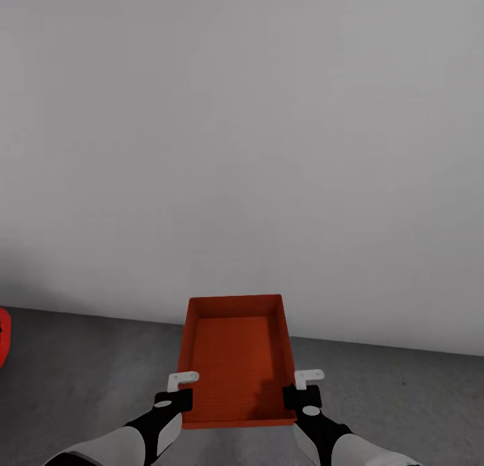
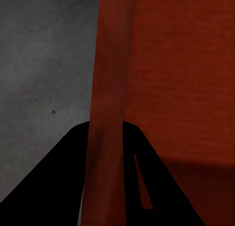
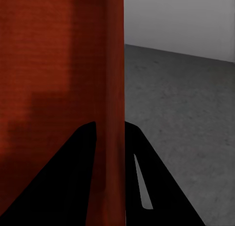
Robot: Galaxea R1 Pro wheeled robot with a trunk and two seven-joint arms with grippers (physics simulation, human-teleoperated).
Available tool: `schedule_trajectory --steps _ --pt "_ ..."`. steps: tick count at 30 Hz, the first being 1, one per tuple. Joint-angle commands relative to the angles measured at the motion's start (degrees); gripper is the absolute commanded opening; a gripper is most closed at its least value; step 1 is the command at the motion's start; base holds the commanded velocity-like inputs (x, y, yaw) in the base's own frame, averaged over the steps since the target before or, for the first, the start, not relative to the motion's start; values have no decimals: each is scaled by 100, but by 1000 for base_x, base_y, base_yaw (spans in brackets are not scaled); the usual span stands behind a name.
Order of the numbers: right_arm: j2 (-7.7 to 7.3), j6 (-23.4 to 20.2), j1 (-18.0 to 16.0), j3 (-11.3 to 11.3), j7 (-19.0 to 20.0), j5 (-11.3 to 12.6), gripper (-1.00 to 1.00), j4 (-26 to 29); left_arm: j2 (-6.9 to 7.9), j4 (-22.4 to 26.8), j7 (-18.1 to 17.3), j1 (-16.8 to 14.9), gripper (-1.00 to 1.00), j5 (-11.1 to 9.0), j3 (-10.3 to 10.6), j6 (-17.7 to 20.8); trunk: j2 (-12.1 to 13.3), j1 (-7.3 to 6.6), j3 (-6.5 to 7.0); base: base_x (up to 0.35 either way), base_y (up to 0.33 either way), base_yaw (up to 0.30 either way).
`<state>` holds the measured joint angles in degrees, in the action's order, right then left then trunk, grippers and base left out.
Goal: Move the two storage containers from the living room to the garage. In the garage, place one container on the floor and stack the other container on top of it (either order is fine).
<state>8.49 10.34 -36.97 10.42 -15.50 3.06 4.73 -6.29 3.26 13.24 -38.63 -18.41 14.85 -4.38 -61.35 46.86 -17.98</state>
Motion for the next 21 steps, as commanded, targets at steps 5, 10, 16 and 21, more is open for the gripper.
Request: schedule_trajectory --steps 5,10,16,21 --pt "3 -5 -8 -382 100 292 -100 -7 21 8 144 -4 -100 13 -153 -342 -207 111 -144 0 0 0" --pt "3 -5 -9 -382 100 292 -100 -7 22 8 144 -4 -100 13 -155 -341 -408 220 -280 0 0 0" --pt "3 -5 -9 -382 100 292 -100 -7 23 8 144 -4 -100 13 -154 -342 -608 330 -426 0 0 0" --pt "3 -5 -10 -382 100 292 -100 -7 23 8 144 -4 -100 13 -155 -344 -608 330 -473 0 0 0"
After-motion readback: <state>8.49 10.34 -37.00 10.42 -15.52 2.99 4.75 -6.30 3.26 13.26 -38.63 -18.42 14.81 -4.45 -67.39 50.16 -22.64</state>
